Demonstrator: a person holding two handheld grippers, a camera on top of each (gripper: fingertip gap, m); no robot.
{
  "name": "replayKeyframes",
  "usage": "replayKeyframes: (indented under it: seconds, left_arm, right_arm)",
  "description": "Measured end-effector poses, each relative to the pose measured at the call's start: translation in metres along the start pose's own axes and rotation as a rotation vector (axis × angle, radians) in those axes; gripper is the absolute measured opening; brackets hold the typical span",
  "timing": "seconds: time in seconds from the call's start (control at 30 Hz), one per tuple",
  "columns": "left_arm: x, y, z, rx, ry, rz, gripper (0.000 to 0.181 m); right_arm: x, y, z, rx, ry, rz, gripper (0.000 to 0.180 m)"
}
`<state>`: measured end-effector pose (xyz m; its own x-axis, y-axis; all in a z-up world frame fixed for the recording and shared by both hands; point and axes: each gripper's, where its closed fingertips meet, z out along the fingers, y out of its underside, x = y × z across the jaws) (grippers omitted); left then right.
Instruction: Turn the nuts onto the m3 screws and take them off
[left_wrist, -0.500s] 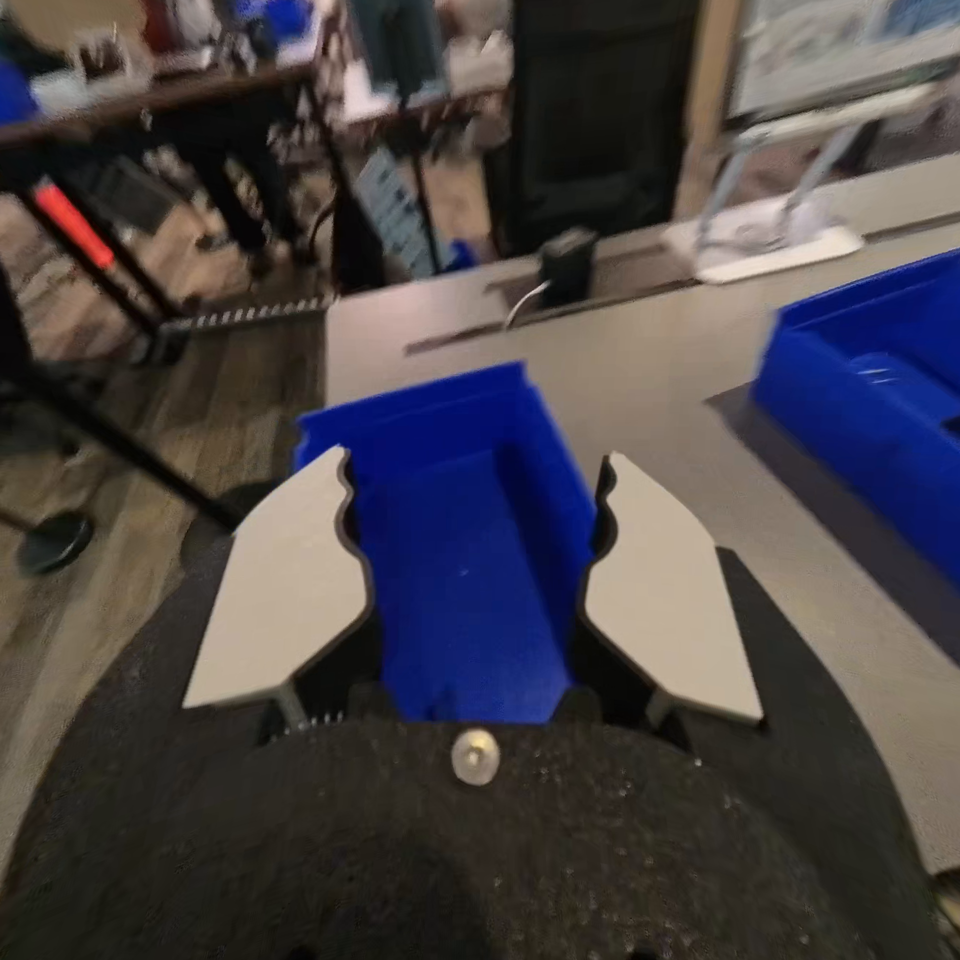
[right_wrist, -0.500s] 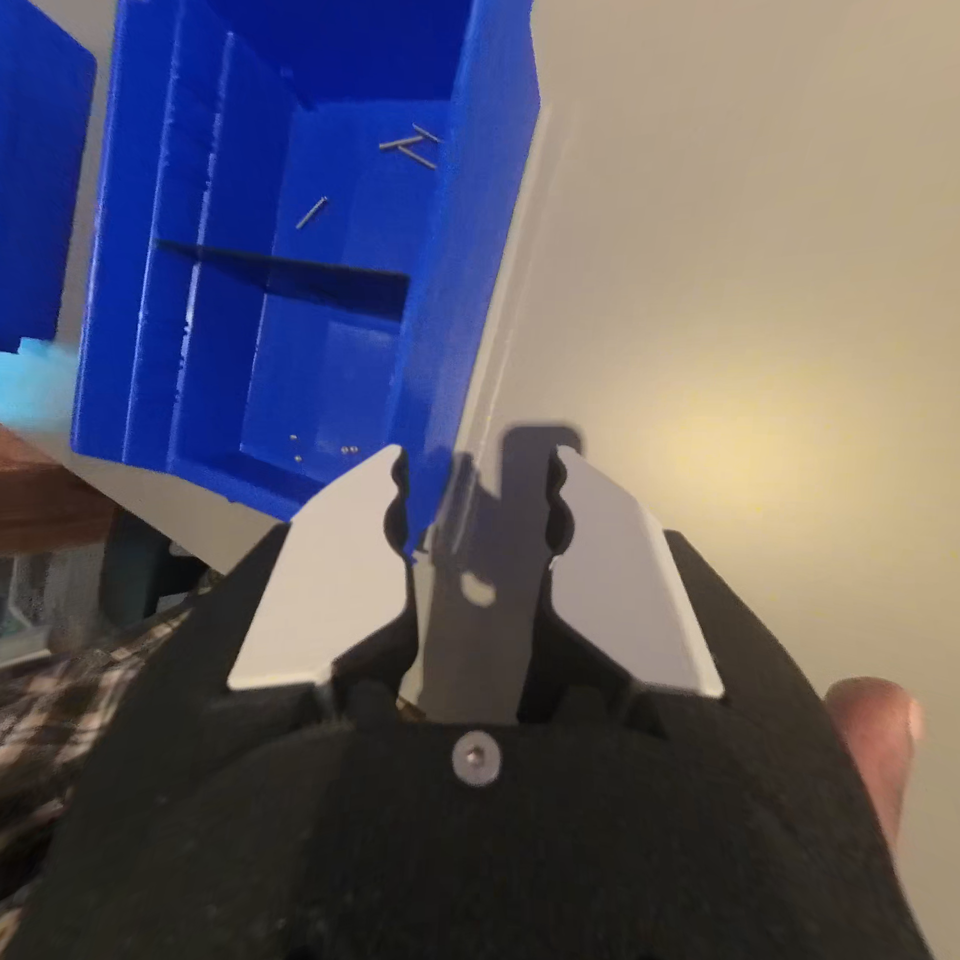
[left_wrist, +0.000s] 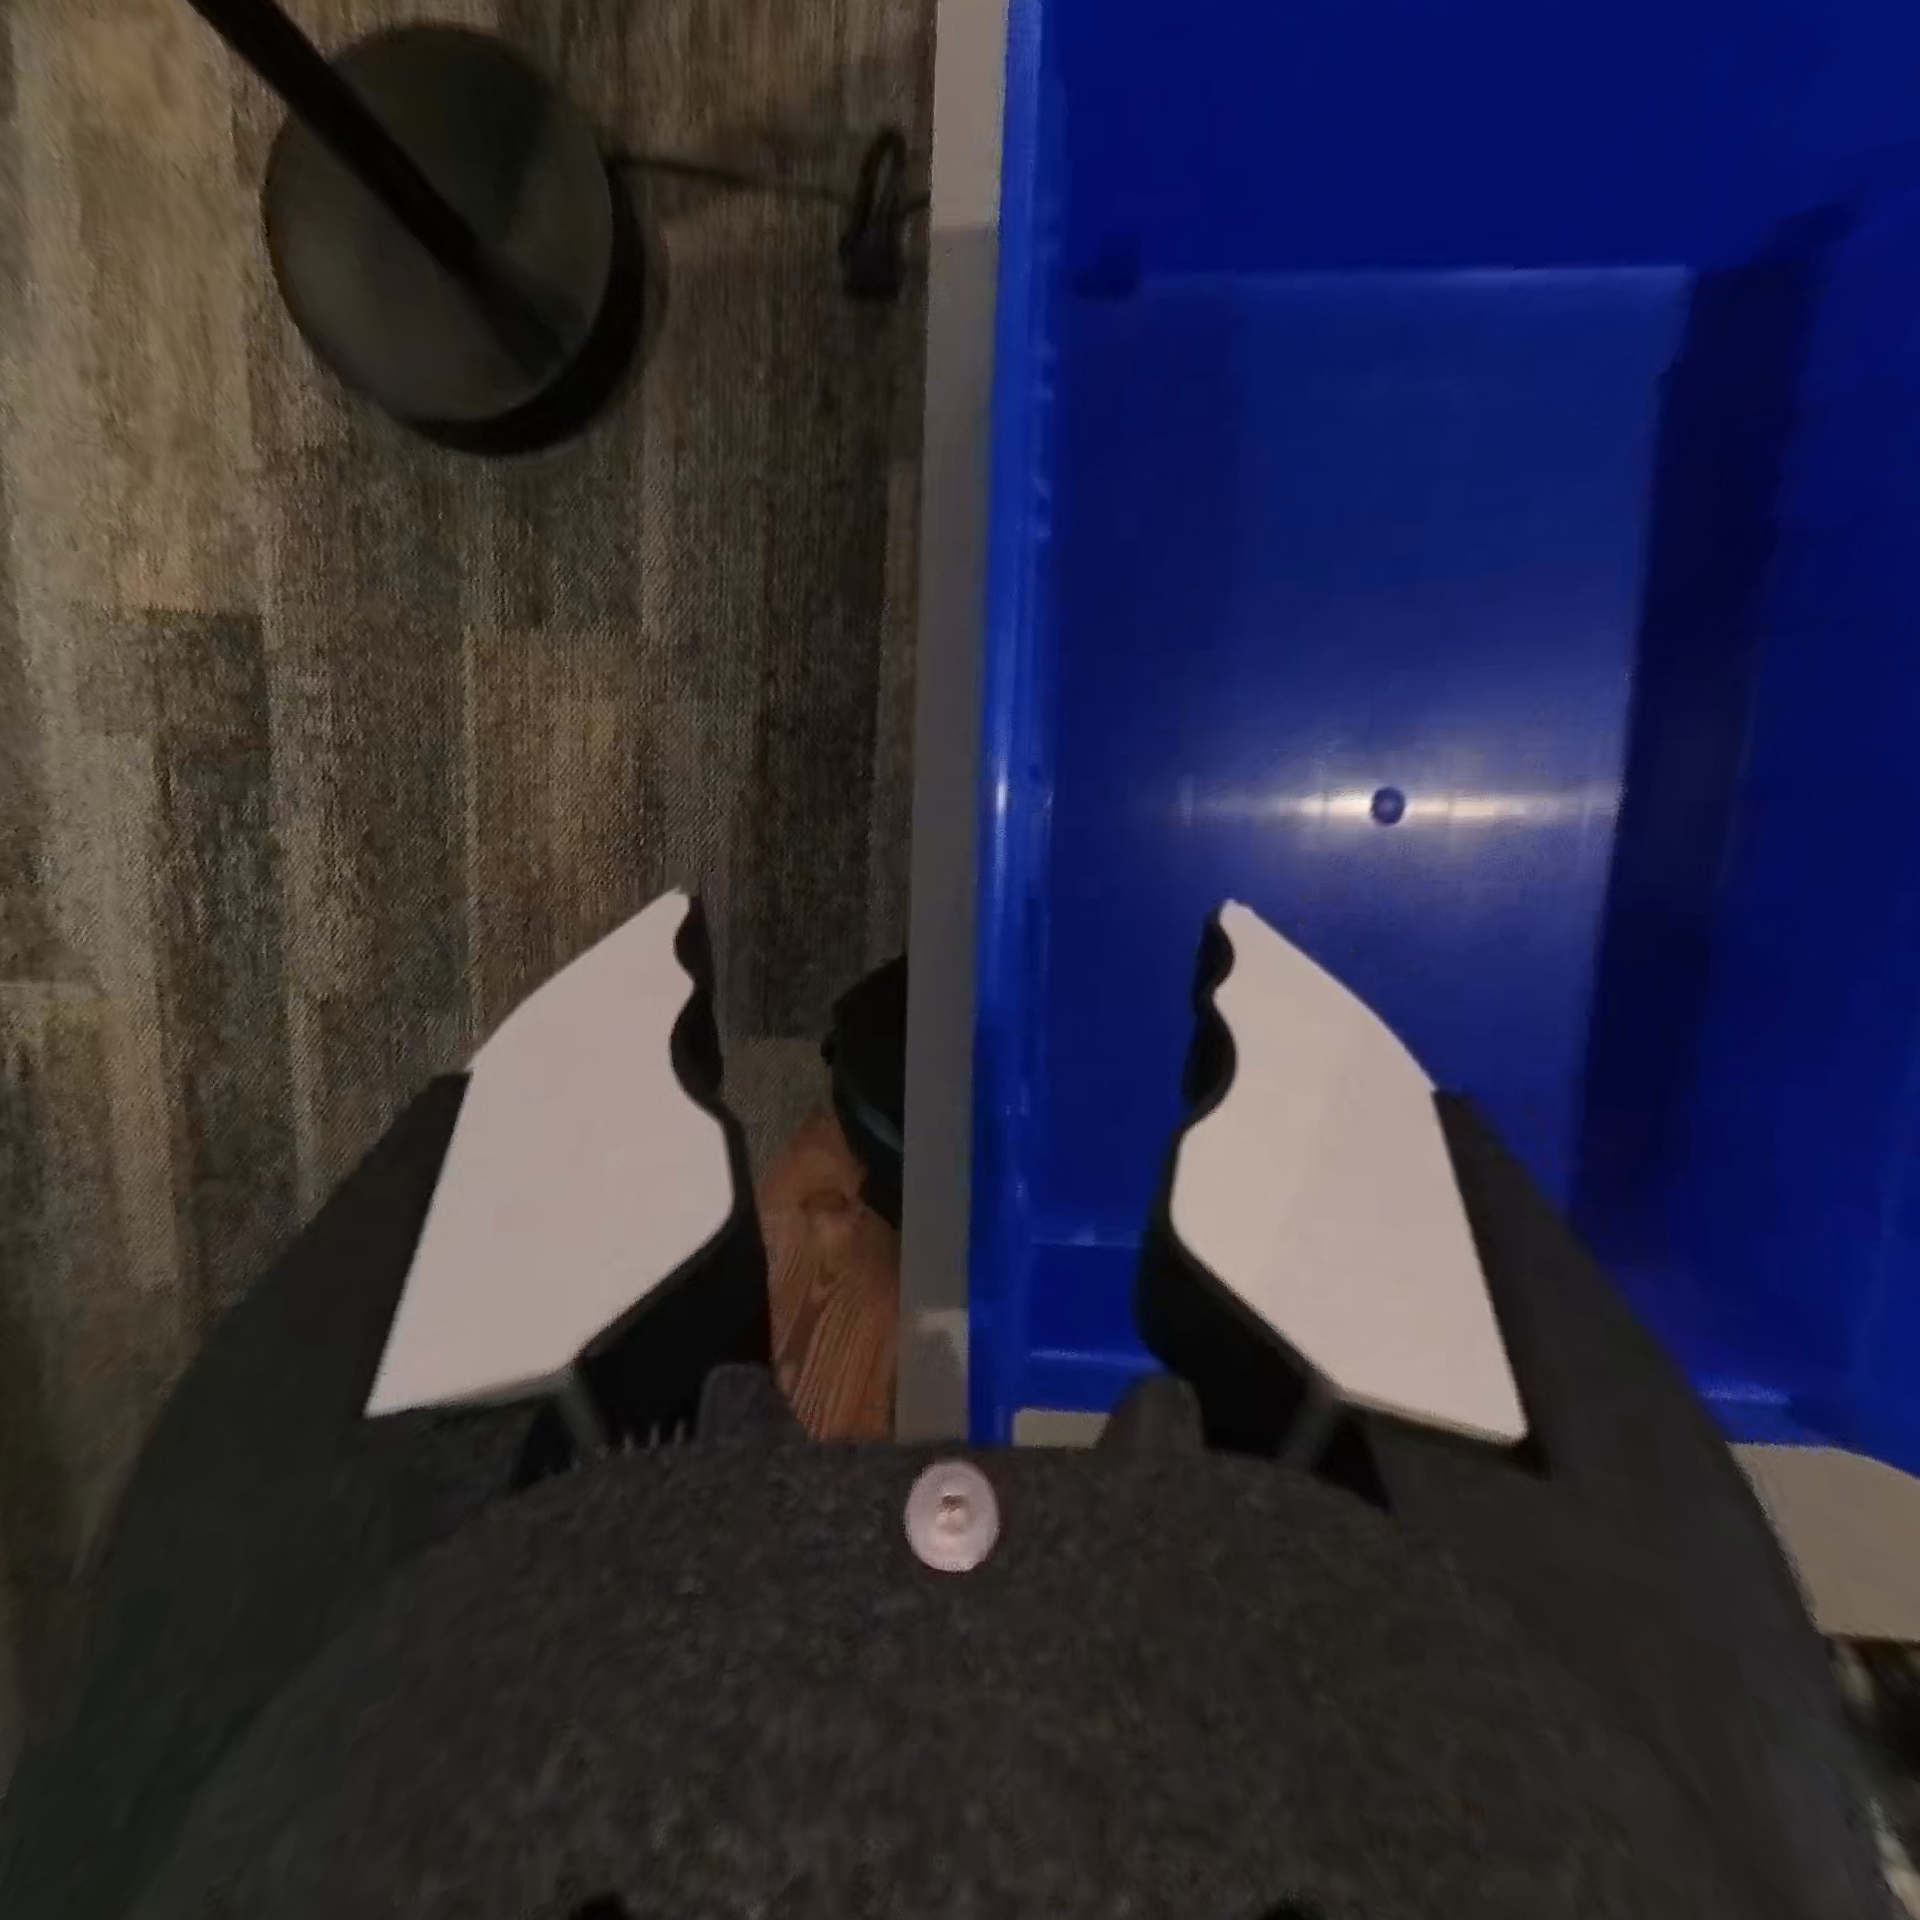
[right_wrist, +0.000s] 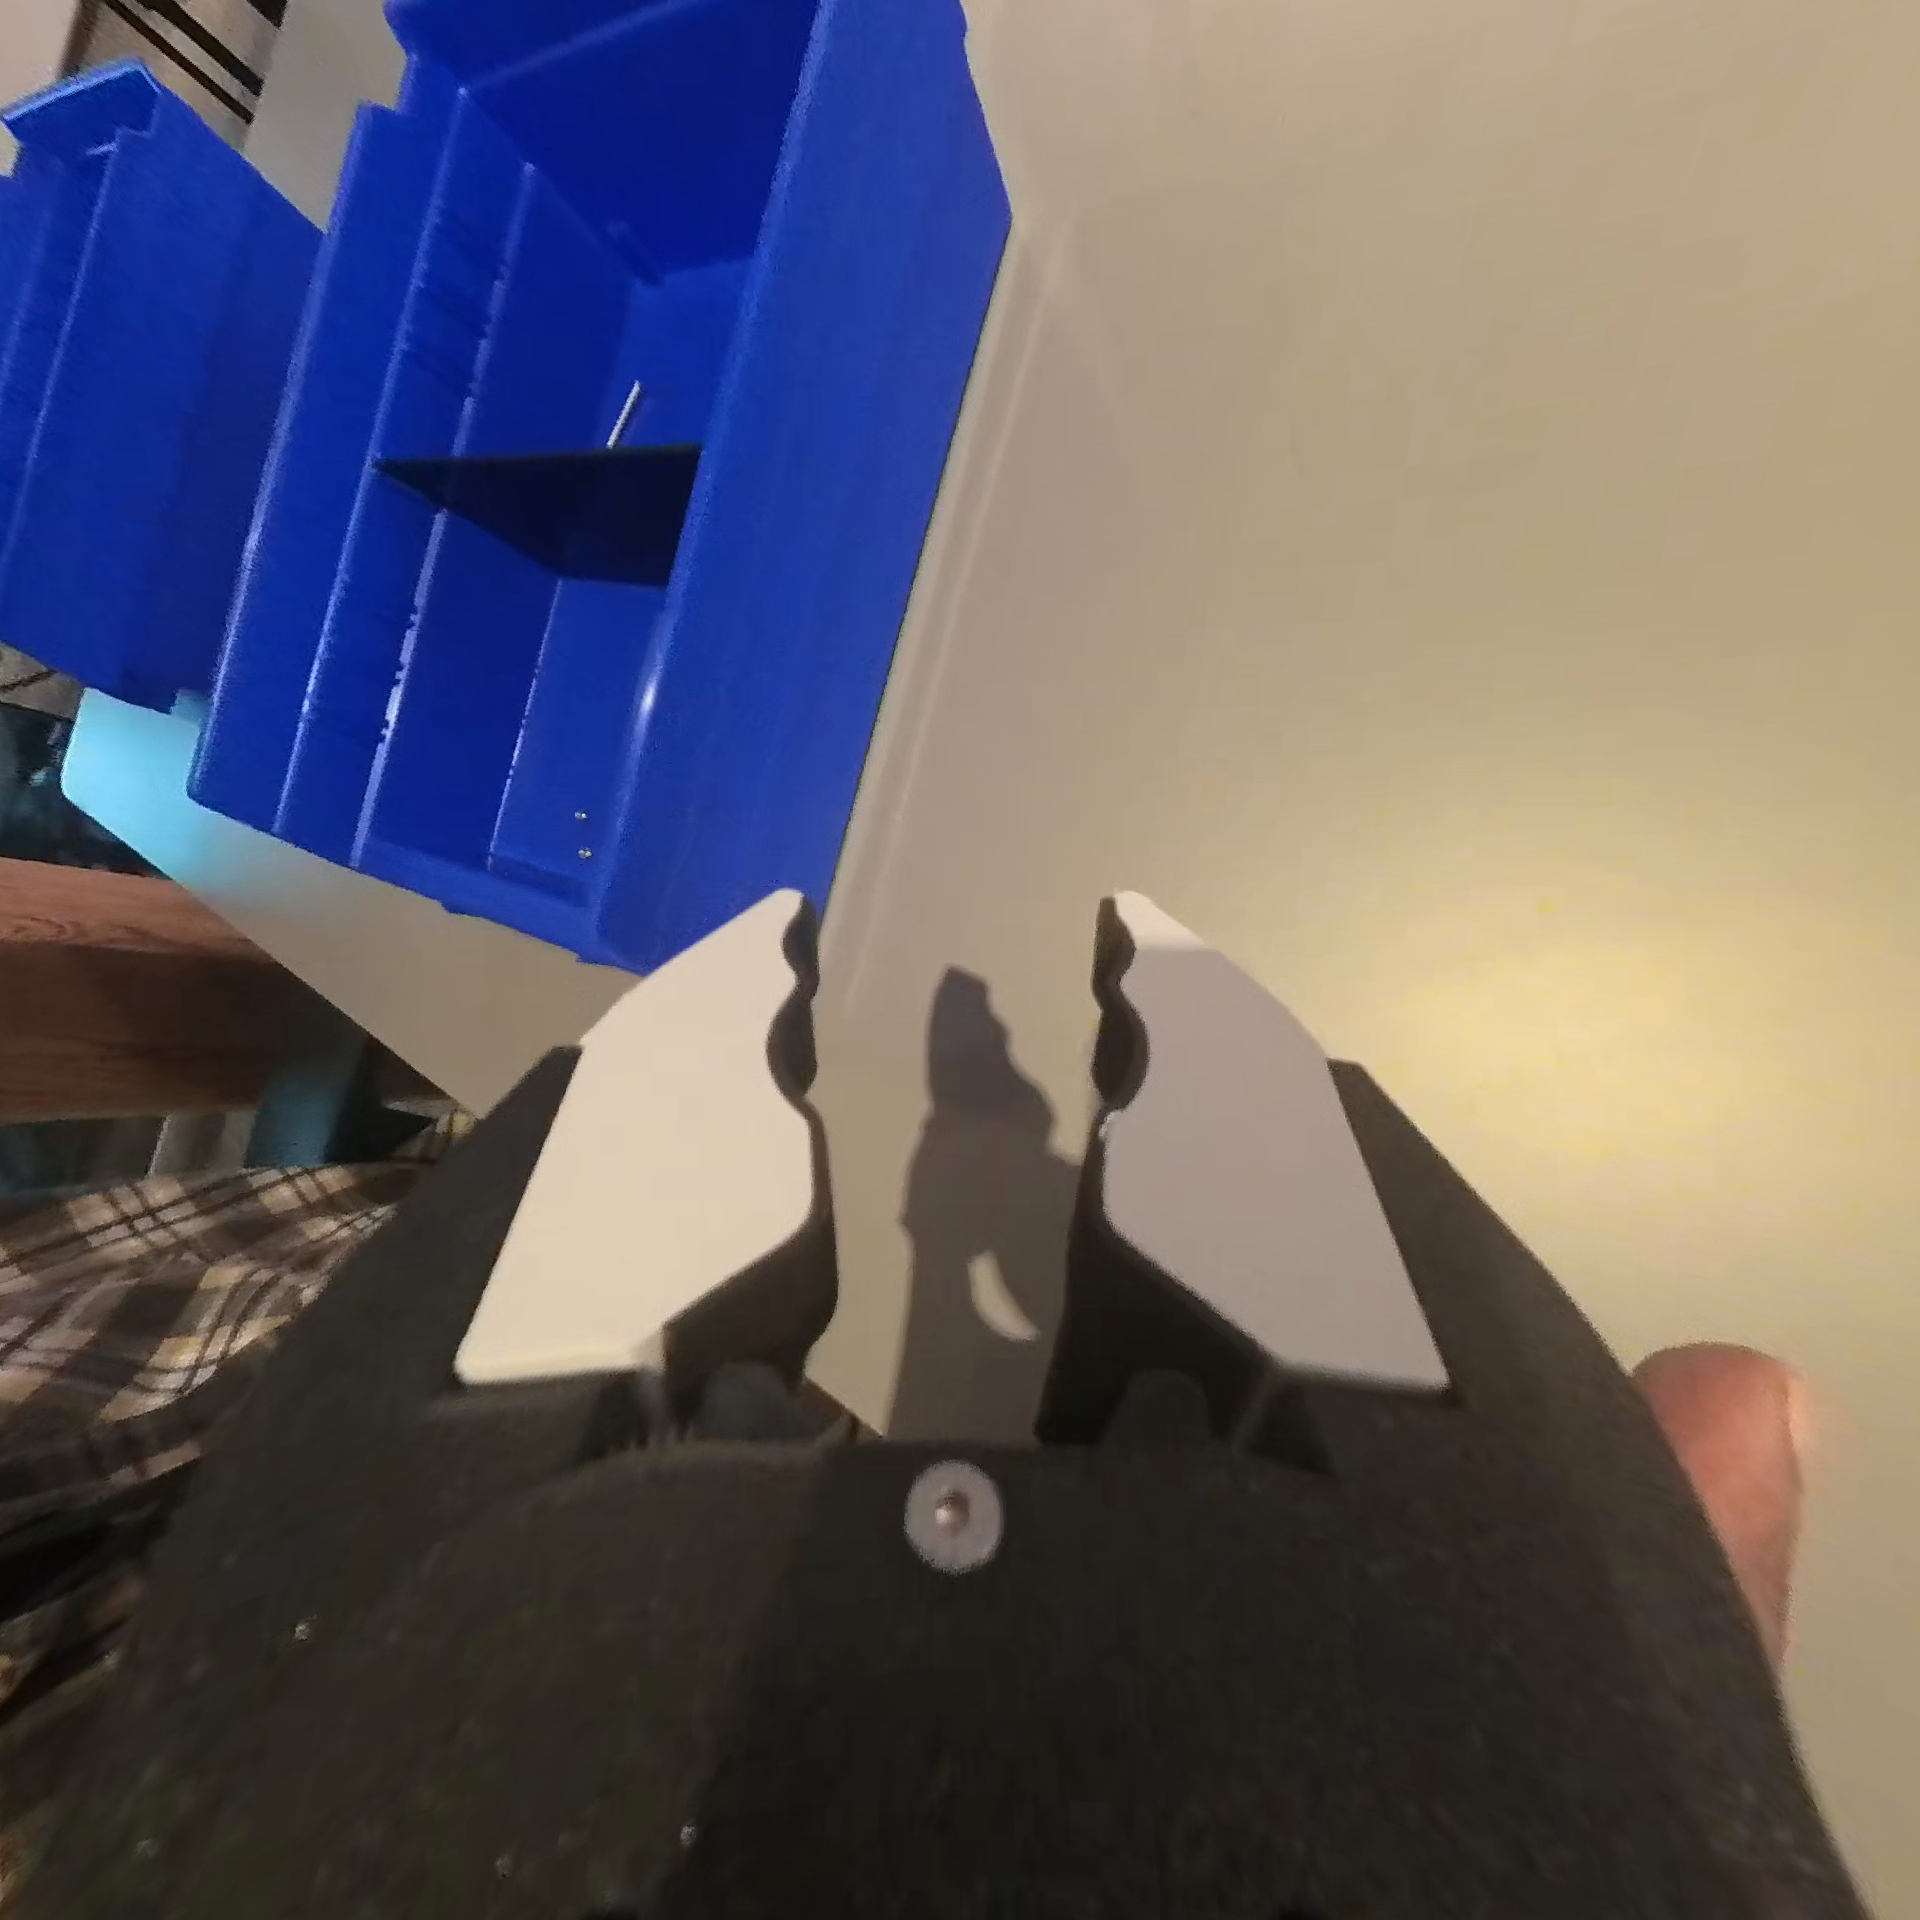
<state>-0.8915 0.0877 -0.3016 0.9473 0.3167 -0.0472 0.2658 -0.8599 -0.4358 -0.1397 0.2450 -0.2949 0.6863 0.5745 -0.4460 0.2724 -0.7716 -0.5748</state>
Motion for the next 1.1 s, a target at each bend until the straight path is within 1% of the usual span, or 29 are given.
replayKeyframes:
  seconds: [0.07,0.13,0.27,0.33,0.37,0.43,0.57,0.67,0.83,0.97,1.1]
  left_arm:
    - [-0.002,0.011,0.012,-0.077,-0.004,0.004,0.087]
    - [-0.001,0.019,0.021,-0.128,0.014,-0.003,0.08]
    - [0.005,0.022,0.031,-0.148,0.073,-0.005,0.044]
    - [0.01,0.029,0.036,-0.197,0.111,0.02,0.015]
    - [0.015,0.031,0.038,-0.214,0.137,0.032,0.006]
    - [0.018,0.031,0.039,-0.219,0.152,0.018,0.005]
    - [0.025,0.034,0.037,-0.252,0.216,-0.115,0.004]
    - [0.03,0.038,0.034,-0.272,0.237,-0.13,0.004]
    - [0.038,0.038,0.026,-0.249,0.26,-0.146,0.004]
    - [0.052,0.031,0.009,-0.222,0.354,-0.18,0.004]
    - [0.064,0.005,-0.02,-0.142,0.419,-0.214,0.004]
  right_arm:
    - [0.002,0.001,-0.002,0.004,-0.004,0.004,0.05]
    - [0.004,0.0,-0.004,0.011,-0.002,0.009,0.049]
    - [0.006,0.004,-0.004,0.007,0.0,0.02,0.047]
    - [0.006,0.005,-0.004,0.005,-0.003,0.022,0.046]
    - [0.006,0.006,-0.004,0.005,-0.003,0.022,0.045]
    - [0.006,0.006,-0.005,0.005,-0.001,0.022,0.044]
    - [0.005,0.005,-0.005,0.011,-0.003,0.025,0.042]
    - [0.002,0.003,-0.005,0.014,-0.01,0.024,0.041]
    - [-0.007,-0.007,-0.008,0.023,-0.015,0.005,0.04]
    - [-0.021,-0.022,-0.011,0.038,-0.027,-0.021,0.04]
    - [-0.047,-0.047,-0.012,0.053,-0.053,-0.063,0.041]
